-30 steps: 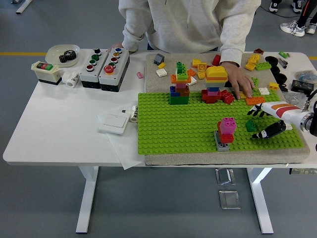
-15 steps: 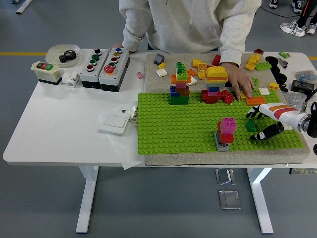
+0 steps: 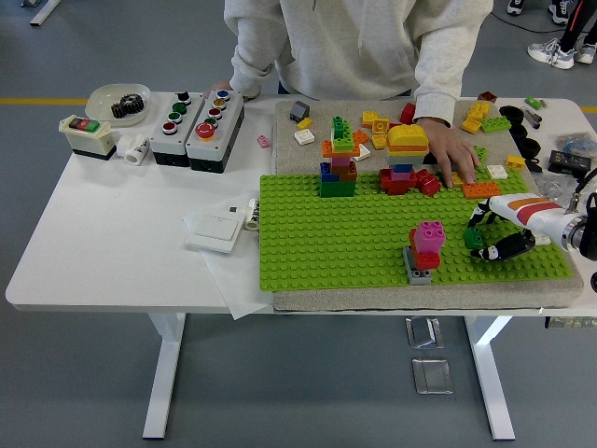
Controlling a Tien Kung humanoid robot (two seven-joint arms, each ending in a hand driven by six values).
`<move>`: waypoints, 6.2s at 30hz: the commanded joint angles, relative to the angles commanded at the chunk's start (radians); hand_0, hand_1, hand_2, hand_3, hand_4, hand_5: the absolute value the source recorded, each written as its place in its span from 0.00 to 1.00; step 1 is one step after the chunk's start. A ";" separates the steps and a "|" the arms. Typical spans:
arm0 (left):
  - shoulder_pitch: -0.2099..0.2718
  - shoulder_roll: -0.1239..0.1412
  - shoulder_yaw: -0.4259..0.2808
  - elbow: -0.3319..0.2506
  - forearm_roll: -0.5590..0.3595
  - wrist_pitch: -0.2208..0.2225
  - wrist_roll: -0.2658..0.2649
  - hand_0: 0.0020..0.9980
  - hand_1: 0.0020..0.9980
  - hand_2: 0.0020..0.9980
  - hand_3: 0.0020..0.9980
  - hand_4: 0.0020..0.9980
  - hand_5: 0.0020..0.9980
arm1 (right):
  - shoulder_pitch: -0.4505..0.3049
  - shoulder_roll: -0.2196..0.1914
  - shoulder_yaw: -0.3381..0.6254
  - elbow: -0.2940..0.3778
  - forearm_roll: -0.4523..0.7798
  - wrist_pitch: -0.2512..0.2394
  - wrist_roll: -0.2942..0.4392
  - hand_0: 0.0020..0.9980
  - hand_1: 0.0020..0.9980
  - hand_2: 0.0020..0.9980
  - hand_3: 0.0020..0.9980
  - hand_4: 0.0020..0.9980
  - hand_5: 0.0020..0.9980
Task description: Pick up the brick,pile it on top of brick,press brick,pick up the brick,pile it on top of brick,press brick
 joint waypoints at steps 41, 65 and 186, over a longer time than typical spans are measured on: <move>0.028 -0.005 -0.060 0.000 0.056 -0.004 0.011 0.80 0.72 0.59 0.53 0.52 0.51 | -0.034 -0.059 0.090 0.080 0.011 0.002 -0.023 0.67 0.66 0.72 0.68 0.83 0.40; 0.092 -0.041 -0.190 0.000 0.210 -0.007 0.005 0.79 0.72 0.60 0.53 0.52 0.51 | 0.004 -0.069 0.066 0.177 0.020 0.061 -0.083 0.72 0.70 0.75 0.76 0.87 0.37; 0.064 -0.041 -0.174 0.000 0.189 0.002 -0.001 0.79 0.71 0.60 0.53 0.52 0.51 | 0.022 -0.115 -0.005 0.193 -0.023 0.073 -0.066 0.70 0.68 0.74 0.71 0.89 0.38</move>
